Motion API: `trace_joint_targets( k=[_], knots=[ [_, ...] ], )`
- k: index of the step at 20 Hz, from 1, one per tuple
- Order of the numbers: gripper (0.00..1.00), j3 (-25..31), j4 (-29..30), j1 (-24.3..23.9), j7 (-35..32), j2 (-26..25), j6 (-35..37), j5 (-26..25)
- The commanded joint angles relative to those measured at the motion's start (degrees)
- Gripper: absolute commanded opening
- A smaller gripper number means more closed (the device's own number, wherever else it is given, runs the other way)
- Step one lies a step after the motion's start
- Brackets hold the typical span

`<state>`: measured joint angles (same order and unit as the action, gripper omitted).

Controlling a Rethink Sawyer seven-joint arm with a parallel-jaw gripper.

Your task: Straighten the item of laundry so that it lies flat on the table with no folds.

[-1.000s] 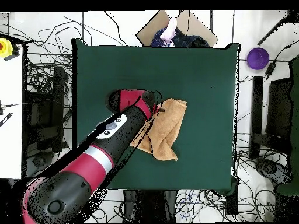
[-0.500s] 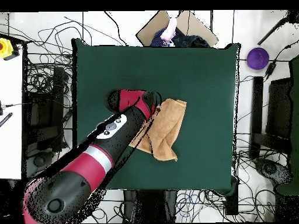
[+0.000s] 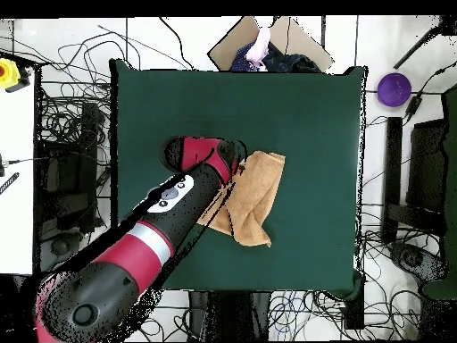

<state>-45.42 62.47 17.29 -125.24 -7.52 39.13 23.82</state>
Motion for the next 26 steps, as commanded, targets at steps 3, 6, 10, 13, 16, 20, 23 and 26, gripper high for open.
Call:
trace_joint_targets(
  k=[3, 6, 10, 13, 16, 20, 23, 26],
  knots=[
    [0.0, 8.0, 1.6, 0.6, -18.8, -4.0, 2.3, 4.5],
    [0.0, 9.4, 2.6, 0.1, -17.2, -3.1, 0.1, 4.4],
    [0.0, 14.0, 5.6, -1.5, -13.3, -0.2, -7.1, 4.6],
    [0.0, 16.4, 8.1, -2.3, -11.2, 2.3, -10.1, 4.2],
    [0.0, 18.2, 10.3, -3.0, -10.0, 4.6, -13.4, 3.5],
    [0.0, 21.4, 11.9, -4.8, -8.2, 6.2, -17.7, 2.3],
    [0.0, 23.2, 12.5, -5.8, -7.6, 6.6, -20.3, 1.4],
    [0.0, 25.7, 13.6, -7.3, -6.2, 7.6, -23.2, 0.0]
  ],
)
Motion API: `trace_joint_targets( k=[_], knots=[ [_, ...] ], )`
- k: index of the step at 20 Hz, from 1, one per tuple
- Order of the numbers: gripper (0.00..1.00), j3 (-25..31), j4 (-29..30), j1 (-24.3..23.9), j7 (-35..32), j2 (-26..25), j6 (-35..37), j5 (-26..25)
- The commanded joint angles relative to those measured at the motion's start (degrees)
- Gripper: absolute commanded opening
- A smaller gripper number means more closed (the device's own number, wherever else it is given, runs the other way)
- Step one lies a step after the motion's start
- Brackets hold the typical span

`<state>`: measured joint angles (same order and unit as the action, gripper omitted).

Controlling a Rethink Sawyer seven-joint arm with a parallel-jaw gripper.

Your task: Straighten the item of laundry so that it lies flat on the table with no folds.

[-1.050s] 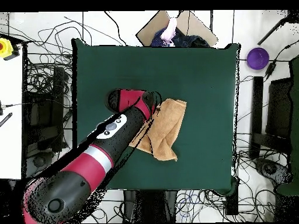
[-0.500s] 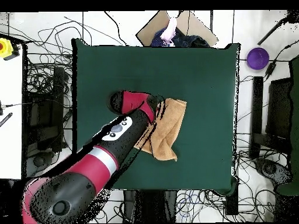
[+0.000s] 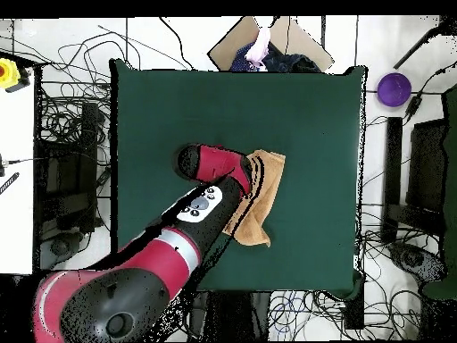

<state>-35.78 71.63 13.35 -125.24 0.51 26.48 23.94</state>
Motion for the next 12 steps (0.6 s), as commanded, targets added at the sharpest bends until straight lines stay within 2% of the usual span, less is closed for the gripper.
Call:
trace_joint_targets(
  k=[1, 12],
  knots=[
    [0.0, 16.6, 4.8, -3.7, -5.7, -0.1, -11.1, -0.6],
    [0.0, 18.8, 5.8, -5.3, -4.6, 1.2, -12.9, -3.5]
  ],
)
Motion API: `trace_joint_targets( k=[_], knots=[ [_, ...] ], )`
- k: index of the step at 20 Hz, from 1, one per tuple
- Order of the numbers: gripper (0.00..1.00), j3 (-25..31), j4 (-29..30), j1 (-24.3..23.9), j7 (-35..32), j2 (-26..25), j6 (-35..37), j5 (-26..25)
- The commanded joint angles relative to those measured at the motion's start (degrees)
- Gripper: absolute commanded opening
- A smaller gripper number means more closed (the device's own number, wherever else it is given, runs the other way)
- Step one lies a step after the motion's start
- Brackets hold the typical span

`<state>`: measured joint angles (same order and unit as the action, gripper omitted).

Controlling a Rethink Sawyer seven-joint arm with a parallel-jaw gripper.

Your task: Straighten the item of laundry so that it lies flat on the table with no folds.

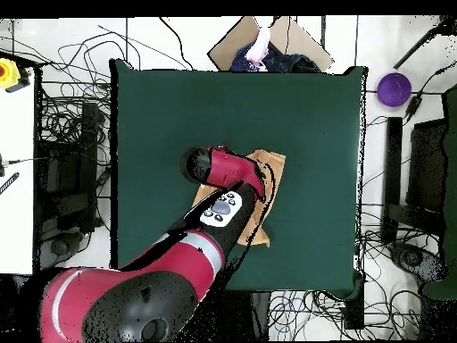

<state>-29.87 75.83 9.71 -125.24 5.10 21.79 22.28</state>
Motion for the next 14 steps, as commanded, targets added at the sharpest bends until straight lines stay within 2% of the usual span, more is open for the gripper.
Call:
trace_joint_targets(
  k=[1, 14],
  knots=[
    [0.0, 13.1, 1.7, -1.8, -4.6, -3.3, -8.4, -2.2],
    [0.0, 16.5, 2.9, -4.0, -4.1, -1.3, -10.1, -6.0]
  ],
)
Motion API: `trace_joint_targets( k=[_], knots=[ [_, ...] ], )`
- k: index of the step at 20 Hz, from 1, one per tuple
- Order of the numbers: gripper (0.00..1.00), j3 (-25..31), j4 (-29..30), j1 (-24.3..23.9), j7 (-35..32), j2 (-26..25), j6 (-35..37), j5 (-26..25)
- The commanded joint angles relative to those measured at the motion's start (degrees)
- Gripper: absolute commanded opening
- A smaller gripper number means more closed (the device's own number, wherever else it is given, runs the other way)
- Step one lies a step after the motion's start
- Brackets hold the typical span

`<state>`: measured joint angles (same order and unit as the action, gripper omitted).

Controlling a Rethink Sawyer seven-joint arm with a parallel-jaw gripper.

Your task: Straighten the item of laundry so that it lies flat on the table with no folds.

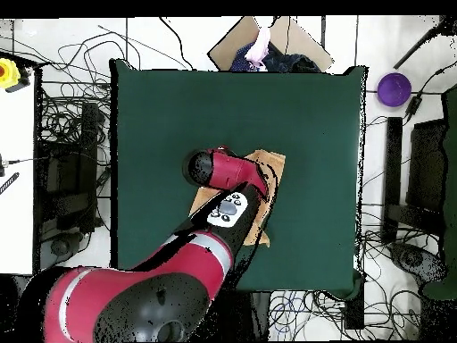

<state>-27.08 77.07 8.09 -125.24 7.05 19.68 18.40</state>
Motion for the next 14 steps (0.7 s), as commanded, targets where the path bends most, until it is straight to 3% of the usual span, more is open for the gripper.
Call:
trace_joint_targets(
  k=[1, 10, 14],
  knots=[
    [0.0, 14.3, 1.8, -2.7, -4.0, -2.8, -8.2, -2.4],
    [0.0, 18.0, 2.9, -3.9, -4.9, -0.9, -10.6, -5.0],
    [0.0, 17.0, 2.7, -2.7, -6.3, -0.6, -9.5, -5.3]
  ],
)
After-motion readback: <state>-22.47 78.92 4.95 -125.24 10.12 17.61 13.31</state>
